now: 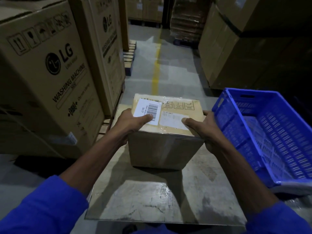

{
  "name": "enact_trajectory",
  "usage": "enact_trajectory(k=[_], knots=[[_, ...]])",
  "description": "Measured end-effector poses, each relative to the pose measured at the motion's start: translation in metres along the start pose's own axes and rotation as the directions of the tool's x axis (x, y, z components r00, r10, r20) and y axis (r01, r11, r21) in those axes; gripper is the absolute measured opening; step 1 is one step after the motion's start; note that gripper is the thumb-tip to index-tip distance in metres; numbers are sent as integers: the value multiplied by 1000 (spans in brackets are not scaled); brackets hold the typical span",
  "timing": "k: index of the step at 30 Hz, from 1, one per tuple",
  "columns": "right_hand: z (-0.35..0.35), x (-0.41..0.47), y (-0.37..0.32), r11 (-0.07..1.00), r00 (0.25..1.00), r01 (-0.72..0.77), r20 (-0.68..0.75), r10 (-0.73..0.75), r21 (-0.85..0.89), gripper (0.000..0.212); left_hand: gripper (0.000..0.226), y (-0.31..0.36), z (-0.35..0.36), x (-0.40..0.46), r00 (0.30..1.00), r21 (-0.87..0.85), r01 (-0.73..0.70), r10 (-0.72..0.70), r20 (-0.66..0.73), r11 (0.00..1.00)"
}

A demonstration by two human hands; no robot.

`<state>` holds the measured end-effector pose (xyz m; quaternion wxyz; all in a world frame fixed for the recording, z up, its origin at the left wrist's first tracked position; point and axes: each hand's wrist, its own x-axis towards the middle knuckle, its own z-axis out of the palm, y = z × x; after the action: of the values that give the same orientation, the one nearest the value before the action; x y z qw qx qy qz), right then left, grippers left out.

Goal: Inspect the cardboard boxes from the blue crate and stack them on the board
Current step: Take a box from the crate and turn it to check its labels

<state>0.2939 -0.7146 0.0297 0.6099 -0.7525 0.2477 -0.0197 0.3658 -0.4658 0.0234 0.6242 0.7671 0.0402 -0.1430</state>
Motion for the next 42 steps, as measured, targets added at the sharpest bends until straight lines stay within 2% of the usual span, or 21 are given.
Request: enact_trajectory(k=[5, 10, 13, 15, 18, 20, 22, 24, 26, 28, 30, 33, 35, 37, 38, 40, 42], knots=[[0, -2, 1, 1000, 1000, 12, 9, -12, -19, 77, 38, -3, -1, 0, 1000, 42, 7, -7, 2, 999], [2, -13, -7, 999, 998, -8, 57, 5, 41, 72, 49, -1, -6, -1, 998, -44, 54, -55, -18, 998], [-12, -16, 2, 943, 980, -126, 188, 70, 309, 50, 47, -1, -14, -1, 996, -96, 90, -90, 4, 991], [-18, -12, 22, 892, 969, -221, 190, 157, 394, 53, 39, -4, -22, -2, 995, -146, 103, -103, 7, 984], [-7, -5, 73, 909, 931, -364, 109, 349, 203, 55, 34, -9, -39, -4, 993, -204, 114, -117, -6, 972], [6, -9, 106, 866, 873, -487, 108, 476, 115, 67, 49, -13, -51, -5, 993, -253, 108, -115, -11, 961], [16, -15, 126, 802, 812, -579, 198, 550, 146, 73, 73, -16, -61, -9, 993, -303, 109, -115, -1, 947], [22, -27, 124, 763, 787, -611, 272, 554, 211, 64, 81, -20, -66, -12, 996, -335, 93, -94, 13, 938], [23, -30, 122, 747, 820, -572, 263, 508, 339, 48, 81, -23, -67, -13, 996, -360, 85, -82, 23, 929], [14, -30, 118, 778, 875, -479, 144, 463, 406, 35, 78, -29, -64, -15, 995, -390, 98, -95, 27, 916], [-4, -29, 112, 788, 908, -384, 42, 417, 480, 27, 65, -39, -57, -19, 995, -376, 104, -98, 34, 921], [-37, -27, 104, 817, 926, -304, -51, 375, 491, 29, 40, -52, -35, -25, 999, -175, 29, -25, 21, 984], [-54, -26, 97, 835, 928, -256, -119, 354, 487, 20, 37, -54, -19, -27, 998, 67, -58, 59, -13, 996], [-63, -26, 93, 846, 927, -206, -179, 330, 492, 18, 33, -57, -10, -24, 997, 169, -77, 75, 18, 983], [-66, -24, 95, 854, 929, -182, -198, 312, 487, 21, 41, -56, -6, -24, 997, 179, -54, 44, 58, 982], [-70, -23, 94, 863, 938, -146, -211, 276, 483, 25, 71, -51, 1, -21, 991, 120, 49, -63, 120, 992], [-71, -22, 96, 869, 952, -128, -188, 243, 479, 23, 76, -42, 6, -19, 979, -37, 145, -138, 148, 989]])
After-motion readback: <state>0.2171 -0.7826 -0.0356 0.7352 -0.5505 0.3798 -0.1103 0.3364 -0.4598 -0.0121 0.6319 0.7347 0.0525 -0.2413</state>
